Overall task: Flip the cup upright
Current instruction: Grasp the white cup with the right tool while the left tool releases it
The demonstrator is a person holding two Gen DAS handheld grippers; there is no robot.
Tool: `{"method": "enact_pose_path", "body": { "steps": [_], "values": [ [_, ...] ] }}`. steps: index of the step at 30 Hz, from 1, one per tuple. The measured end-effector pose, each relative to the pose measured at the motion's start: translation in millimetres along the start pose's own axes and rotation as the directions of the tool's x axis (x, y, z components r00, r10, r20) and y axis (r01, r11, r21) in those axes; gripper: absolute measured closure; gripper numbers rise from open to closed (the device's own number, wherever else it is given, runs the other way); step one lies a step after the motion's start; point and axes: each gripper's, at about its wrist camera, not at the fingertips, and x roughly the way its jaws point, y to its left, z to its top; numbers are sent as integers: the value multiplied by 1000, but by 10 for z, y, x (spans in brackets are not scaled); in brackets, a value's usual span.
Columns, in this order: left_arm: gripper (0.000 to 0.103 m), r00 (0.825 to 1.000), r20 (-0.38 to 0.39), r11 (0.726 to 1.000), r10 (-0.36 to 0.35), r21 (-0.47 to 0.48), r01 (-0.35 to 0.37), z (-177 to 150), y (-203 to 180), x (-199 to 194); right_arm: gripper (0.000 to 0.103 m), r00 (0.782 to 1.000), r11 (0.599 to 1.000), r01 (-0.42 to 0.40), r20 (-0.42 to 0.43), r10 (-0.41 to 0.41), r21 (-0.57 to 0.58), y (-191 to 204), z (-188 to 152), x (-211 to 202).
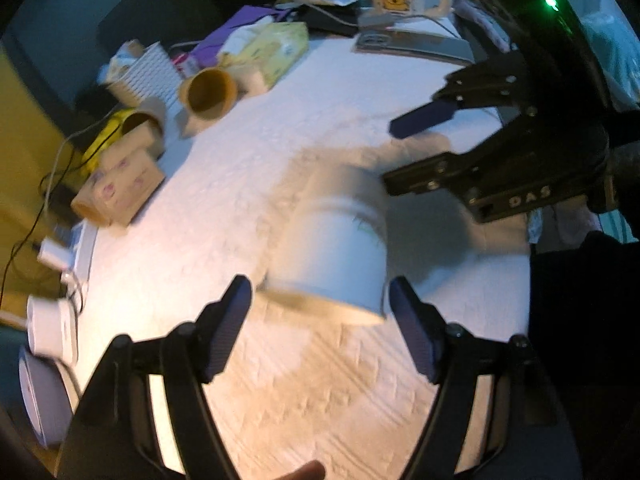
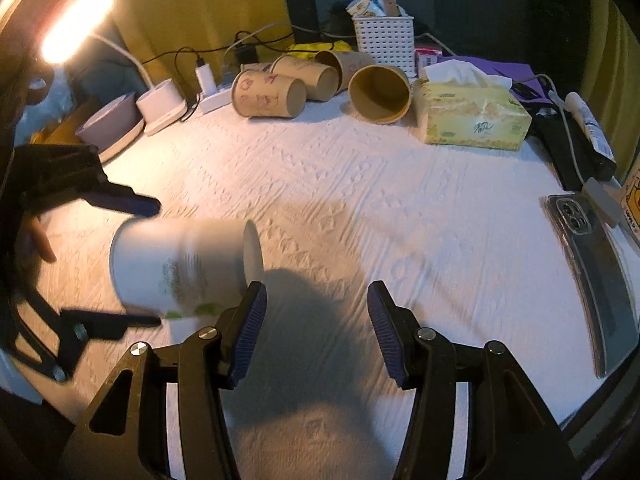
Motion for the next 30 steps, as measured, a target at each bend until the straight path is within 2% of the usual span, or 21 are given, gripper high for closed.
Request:
{"method": "enact_pose_path", "body": {
  "steps": [5,9,12,13,16,25,30],
  "values": [
    [30,999,-15,994,39,-102,-40,-220,95,-76,47,1000,999,11,-6,-11,-49,89,-83,-125],
    [30,998,-5,972,61,-225,-60,-403,274,-146,47,1000,995,18,0,-18,-103,152,-114,-288],
    [30,997,30,951,64,-305,-52,-517,368,-224,33,1000,988,-18,-19,15,-155,218,-121,-369],
    [30,997,42,944,64,-328,-47,-550,383,-247,33,999,982,-38,-24,34,-183,264,-119,-395],
    [30,994,81,913,74,-407,-35,-660,457,-333,33,998,966,-65,-32,59,-252,401,-97,-430],
    [30,976,189,793,108,-608,30,-1035,686,-548,33,996,885,-64,-80,30,-462,829,140,-197],
    [30,974,207,756,97,-651,63,-1156,748,-474,33,993,827,-59,-117,-8,-558,1016,265,11]
  ]
}}
